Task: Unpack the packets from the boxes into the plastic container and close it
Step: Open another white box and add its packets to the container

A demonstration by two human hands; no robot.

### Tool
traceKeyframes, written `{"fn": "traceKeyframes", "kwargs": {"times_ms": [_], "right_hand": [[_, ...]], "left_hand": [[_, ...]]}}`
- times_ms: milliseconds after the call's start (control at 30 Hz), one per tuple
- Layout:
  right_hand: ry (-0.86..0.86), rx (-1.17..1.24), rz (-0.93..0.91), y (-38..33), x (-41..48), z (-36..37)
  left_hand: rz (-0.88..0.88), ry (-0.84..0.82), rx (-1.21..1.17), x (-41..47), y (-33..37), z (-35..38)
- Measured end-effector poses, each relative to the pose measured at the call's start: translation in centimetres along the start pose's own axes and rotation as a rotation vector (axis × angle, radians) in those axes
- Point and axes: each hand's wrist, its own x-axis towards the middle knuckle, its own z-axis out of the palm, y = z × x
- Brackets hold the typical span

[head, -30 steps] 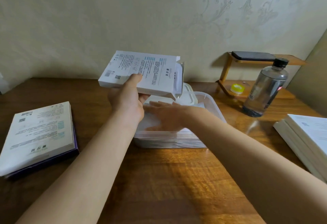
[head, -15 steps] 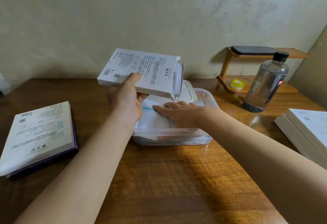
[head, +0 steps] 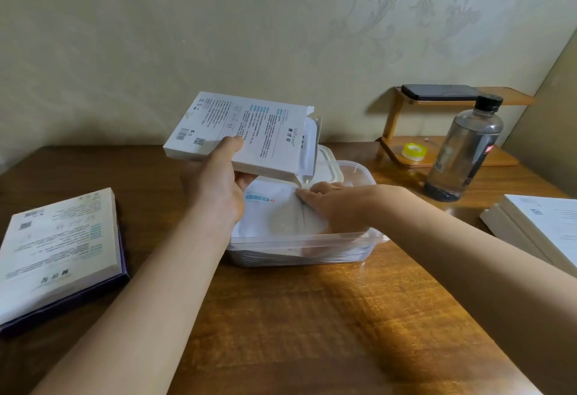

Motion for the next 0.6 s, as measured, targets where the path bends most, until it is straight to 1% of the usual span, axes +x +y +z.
{"fn": "traceKeyframes", "kwargs": {"times_ms": [200,333,433,600], "right_hand": [[0.025,-0.012,-0.009,0.0,-0.3,-0.1],[0.018,-0.076,0.038,0.8,-1.3,-1.6],[-0.008,-0.108,0.086,0.9,-1.2,-0.9],[0.000,-0.104,0.090,0.7,-0.8,-0.4]], "left_hand": [[0.001,0.004,0.006,-0.1,0.0,0.0],[0.006,-0.005,0.006,-0.1,-0.1,0.0],[0.006,-0.013,0.004,-0.1,-0.1,0.0],[0.006,-0.019,-0.003,-0.1,-0.1,0.0]]}}
